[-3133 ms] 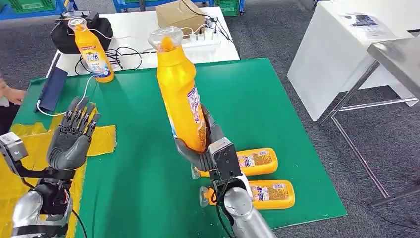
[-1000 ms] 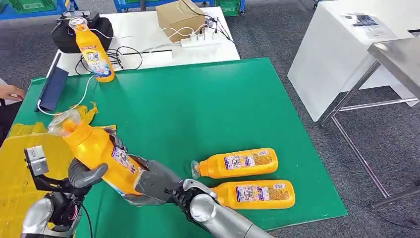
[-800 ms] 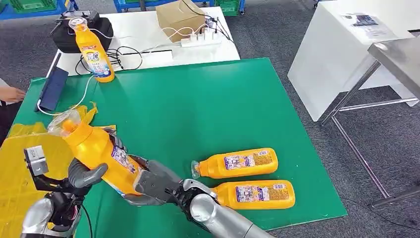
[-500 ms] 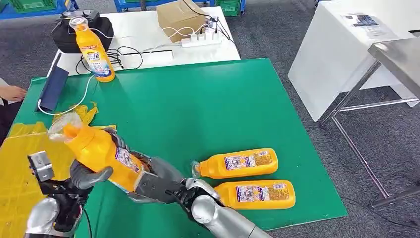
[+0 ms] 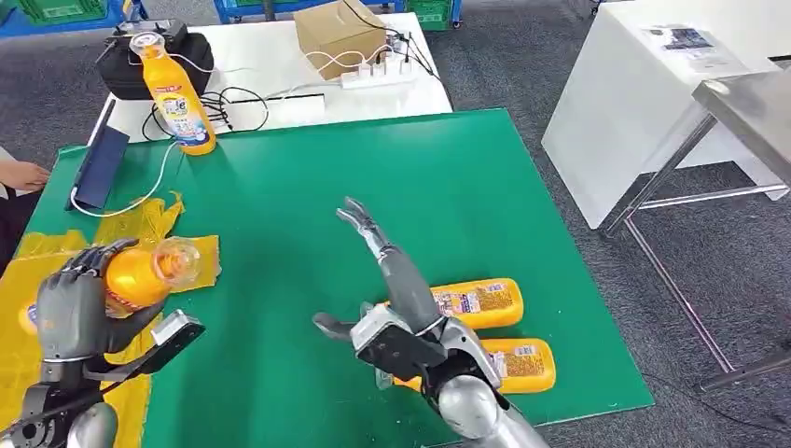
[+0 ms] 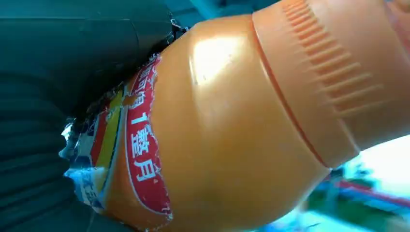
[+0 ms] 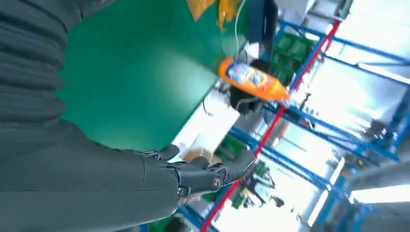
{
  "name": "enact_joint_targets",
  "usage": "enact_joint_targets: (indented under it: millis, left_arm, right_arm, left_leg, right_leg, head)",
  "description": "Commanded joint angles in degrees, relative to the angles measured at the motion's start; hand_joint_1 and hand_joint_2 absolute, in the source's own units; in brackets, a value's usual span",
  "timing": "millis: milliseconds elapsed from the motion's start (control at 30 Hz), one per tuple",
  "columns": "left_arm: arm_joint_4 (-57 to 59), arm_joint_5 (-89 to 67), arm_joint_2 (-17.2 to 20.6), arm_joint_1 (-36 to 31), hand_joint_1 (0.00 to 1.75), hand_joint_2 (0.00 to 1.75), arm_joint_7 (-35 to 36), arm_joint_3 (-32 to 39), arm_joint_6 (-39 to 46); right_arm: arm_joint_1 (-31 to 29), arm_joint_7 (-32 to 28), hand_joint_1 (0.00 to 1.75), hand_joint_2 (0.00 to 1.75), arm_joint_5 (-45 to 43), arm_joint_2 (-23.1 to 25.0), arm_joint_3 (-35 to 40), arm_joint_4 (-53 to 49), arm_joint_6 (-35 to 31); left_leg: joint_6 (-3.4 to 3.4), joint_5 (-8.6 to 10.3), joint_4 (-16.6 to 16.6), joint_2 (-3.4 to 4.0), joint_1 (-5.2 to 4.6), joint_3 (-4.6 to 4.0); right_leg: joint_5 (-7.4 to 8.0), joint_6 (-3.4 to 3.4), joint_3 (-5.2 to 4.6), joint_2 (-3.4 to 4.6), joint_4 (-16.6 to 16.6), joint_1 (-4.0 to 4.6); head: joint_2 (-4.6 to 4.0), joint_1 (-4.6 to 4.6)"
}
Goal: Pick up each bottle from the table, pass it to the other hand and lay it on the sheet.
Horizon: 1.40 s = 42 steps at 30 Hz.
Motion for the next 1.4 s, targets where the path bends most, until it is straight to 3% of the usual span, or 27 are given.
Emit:
enact_joint_targets:
  millis: [33, 133, 267, 467, 600, 633, 967, 1100, 1233, 1400]
  left_arm:
    - [13.39, -6.74, 3.26, 0.56, 1.75, 1.75, 2.51, 3.85, -0.08]
    - [21.23, -11.03, 5.60, -0.53, 1.75, 1.75, 4.89, 1.48, -1.90]
    - [32.43, -11.97, 7.15, -2.82, 1.75, 1.75, 5.87, -1.02, -1.10]
    - [33.67, -11.96, 7.34, -3.13, 1.75, 1.75, 6.22, -1.45, -0.83]
    - [38.60, -9.47, 9.20, -3.76, 1.75, 1.75, 2.74, -2.86, -1.78]
    - [39.92, -8.56, 9.73, -4.09, 0.00, 1.75, 1.68, -3.33, -1.00]
    - [36.57, 3.96, 8.80, -5.31, 0.00, 1.75, -5.36, -4.52, -2.17]
    - [33.79, 16.31, 9.00, -5.88, 0.00, 1.75, -11.50, -6.41, -10.21]
    - [35.32, 21.42, 8.52, -7.92, 0.00, 1.75, -14.08, -7.17, -10.77]
    - [35.09, 23.66, 8.38, -8.01, 0.00, 1.75, -14.54, -6.72, -10.62]
  right_arm:
    - [5.17, -1.08, 0.00, 1.75, -0.54, -8.78, -3.36, -7.37, 1.90]
    - [4.08, 1.52, 0.00, 1.75, -2.25, -15.97, -1.42, -6.66, 8.40]
    - [4.91, 2.52, 0.00, 1.75, -0.93, -19.41, -0.47, -8.12, 9.61]
    - [5.12, 3.58, 0.00, 1.75, -0.13, -20.41, 0.21, -8.18, 9.90]
    - [6.27, 7.93, 0.00, 1.75, 1.84, -26.54, -0.04, -6.36, 11.66]
    - [6.57, 8.82, 0.00, 1.75, 1.91, -28.37, -0.33, -5.60, 12.57]
    - [8.54, 12.77, 0.00, 1.75, 2.49, -33.19, -0.62, -1.55, 16.22]
    - [11.40, 15.75, 0.00, 1.75, 0.35, -35.04, 1.68, 2.41, 19.09]
    - [12.69, 15.96, 0.00, 1.75, -0.40, -37.79, 5.66, 4.64, 15.55]
    - [11.60, 17.52, 0.00, 1.75, -1.67, -39.08, 7.09, 3.74, 16.70]
  left_leg:
    - [0.15, -0.03, -0.16, -0.28, -0.04, 0.31]
    - [0.20, -0.05, -0.20, -0.39, -0.06, 0.43]
    - [0.19, -0.01, -0.23, -0.34, -0.11, 0.42]
    - [0.13, -0.01, -0.12, -0.30, -0.07, 0.24]
    - [0.13, -0.02, -0.13, -0.23, -0.07, 0.29]
    - [0.20, -0.02, -0.18, -0.34, -0.11, 0.42]
    - [0.20, 0.01, -0.18, -0.42, -0.09, 0.51]
    - [0.22, 0.00, -0.14, -0.43, -0.07, 0.55]
    - [0.20, 0.01, -0.22, -0.59, -0.07, 0.69]
    - [0.14, -0.04, -0.10, -0.32, -0.06, 0.58]
  right_leg:
    - [-0.07, -0.08, 0.31, 0.03, -0.10, -0.05]
    - [-0.10, -0.09, 0.44, 0.03, -0.14, -0.08]
    - [-0.07, -0.08, 0.41, 0.04, -0.13, -0.13]
    - [-0.07, -0.08, 0.24, -0.01, -0.05, -0.08]
    - [-0.04, -0.06, 0.27, 0.05, -0.08, -0.08]
    - [-0.07, -0.08, 0.40, 0.05, -0.11, -0.12]
    - [-0.01, -0.11, 0.57, 0.02, -0.13, -0.13]
    - [-0.01, -0.08, 0.61, -0.01, -0.15, -0.11]
    - [-0.06, -0.08, 0.82, -0.20, -0.23, -0.11]
    - [-0.03, -0.06, 0.65, -0.08, -0.10, -0.10]
  head:
    - [0.00, 0.00]
    - [0.00, 0.00]
    - [0.00, 0.00]
    - [0.00, 0.00]
    - [0.00, -0.02]
    - [0.00, 0.00]
    - [0.00, -0.02]
    - [0.00, -0.02]
    - [0.00, -0.02]
    - [0.00, -0.02]
